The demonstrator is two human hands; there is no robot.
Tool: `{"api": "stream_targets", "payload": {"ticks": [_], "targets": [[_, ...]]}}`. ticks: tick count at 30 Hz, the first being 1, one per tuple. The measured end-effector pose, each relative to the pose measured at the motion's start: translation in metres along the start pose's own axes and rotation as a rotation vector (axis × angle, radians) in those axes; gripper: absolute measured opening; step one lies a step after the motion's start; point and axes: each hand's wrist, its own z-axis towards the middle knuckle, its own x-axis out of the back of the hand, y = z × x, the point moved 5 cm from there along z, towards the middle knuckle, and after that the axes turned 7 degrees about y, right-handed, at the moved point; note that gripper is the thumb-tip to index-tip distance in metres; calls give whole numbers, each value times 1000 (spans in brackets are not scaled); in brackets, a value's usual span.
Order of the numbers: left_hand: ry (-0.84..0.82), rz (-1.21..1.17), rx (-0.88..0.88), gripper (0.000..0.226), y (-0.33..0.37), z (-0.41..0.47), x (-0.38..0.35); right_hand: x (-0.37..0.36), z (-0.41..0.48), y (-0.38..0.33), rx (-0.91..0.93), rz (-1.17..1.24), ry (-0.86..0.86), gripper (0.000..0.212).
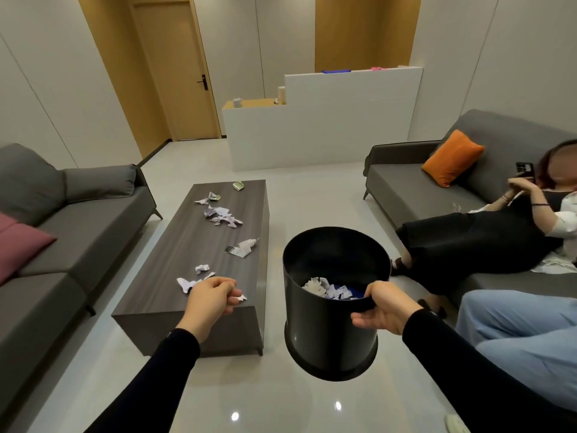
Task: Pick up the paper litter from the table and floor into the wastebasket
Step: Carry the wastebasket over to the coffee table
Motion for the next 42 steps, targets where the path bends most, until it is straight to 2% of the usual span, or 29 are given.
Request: {"api": "stream_targets", "payload": {"ticks": [8, 14, 26, 32, 36, 42], "targets": [[107, -13, 20, 19, 50, 149, -70, -48, 141, -127, 14, -87, -95, 19], [131, -2, 55, 20, 72, 243, -102, -80, 221, -196, -4, -69, -116, 20], [23, -13, 132, 18, 81, 508, -216, -175, 438, -306, -95, -68, -48, 22], [-15, 38, 187, 19, 88, 637, -265, -227, 548, -352, -193, 39, 7, 24], [-47, 65, 222, 19, 84, 692, -296, -247, 607, -376, -245, 29, 22, 36], [-26, 114, 332, 20, 26, 756, -336, -273, 710, -372, -296, -57, -26, 39]]}}
